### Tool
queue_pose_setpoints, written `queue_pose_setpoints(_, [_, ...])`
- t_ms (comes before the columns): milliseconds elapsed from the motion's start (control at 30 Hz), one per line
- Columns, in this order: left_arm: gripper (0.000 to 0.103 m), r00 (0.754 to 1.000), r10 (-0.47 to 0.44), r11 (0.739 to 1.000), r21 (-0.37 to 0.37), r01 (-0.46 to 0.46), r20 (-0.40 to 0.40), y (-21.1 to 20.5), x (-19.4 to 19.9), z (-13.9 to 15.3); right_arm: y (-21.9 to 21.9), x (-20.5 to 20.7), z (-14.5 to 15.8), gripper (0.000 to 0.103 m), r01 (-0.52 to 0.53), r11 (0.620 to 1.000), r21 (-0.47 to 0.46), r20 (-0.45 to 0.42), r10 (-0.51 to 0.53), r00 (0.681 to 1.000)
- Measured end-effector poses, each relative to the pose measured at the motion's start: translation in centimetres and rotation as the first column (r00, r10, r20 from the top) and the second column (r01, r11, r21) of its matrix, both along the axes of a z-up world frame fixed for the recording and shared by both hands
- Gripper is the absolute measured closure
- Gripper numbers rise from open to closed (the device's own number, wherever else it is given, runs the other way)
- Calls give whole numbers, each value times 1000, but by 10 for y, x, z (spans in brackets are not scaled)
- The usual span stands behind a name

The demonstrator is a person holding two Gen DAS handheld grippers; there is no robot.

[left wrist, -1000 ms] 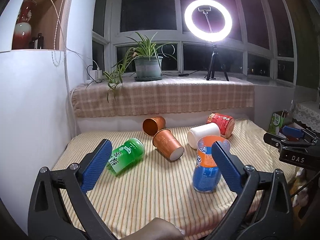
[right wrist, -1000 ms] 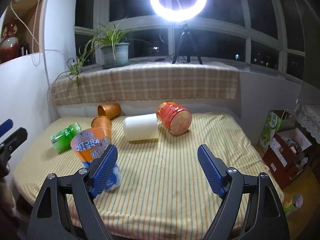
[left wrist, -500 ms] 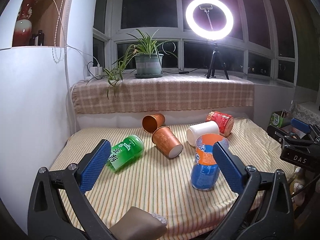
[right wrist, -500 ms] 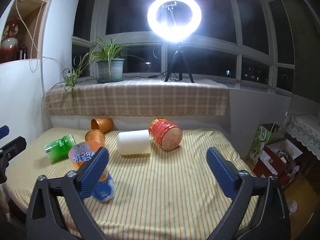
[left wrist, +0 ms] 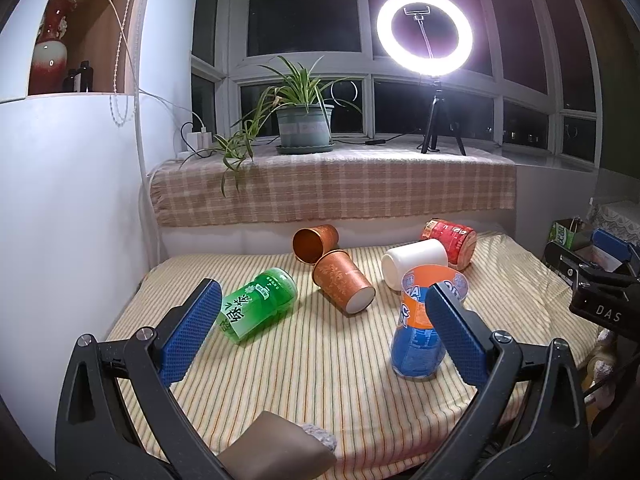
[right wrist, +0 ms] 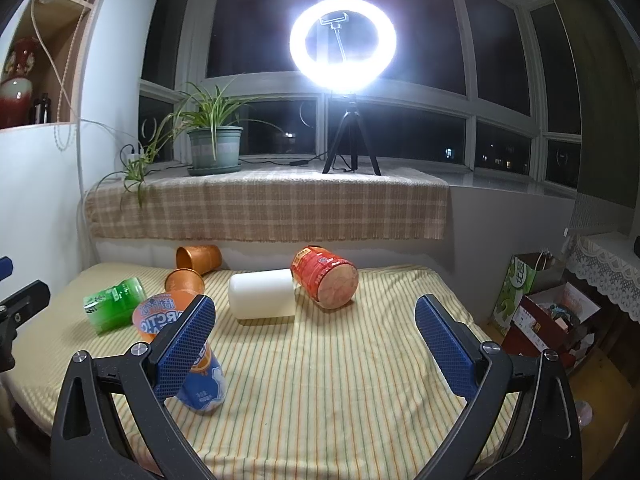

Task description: Flip cup upright

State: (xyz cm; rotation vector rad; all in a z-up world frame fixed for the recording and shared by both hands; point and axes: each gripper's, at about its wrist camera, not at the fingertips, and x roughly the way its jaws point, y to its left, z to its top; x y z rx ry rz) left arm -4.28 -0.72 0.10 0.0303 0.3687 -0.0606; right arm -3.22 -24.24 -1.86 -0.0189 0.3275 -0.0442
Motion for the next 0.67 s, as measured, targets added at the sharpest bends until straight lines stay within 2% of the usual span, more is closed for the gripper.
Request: queue_pose_setpoints(667, [0,1000,20,1000,14,-19,-10,2,4,-3,-2,1,-2,3,2,1000,5,-12,-2,1000])
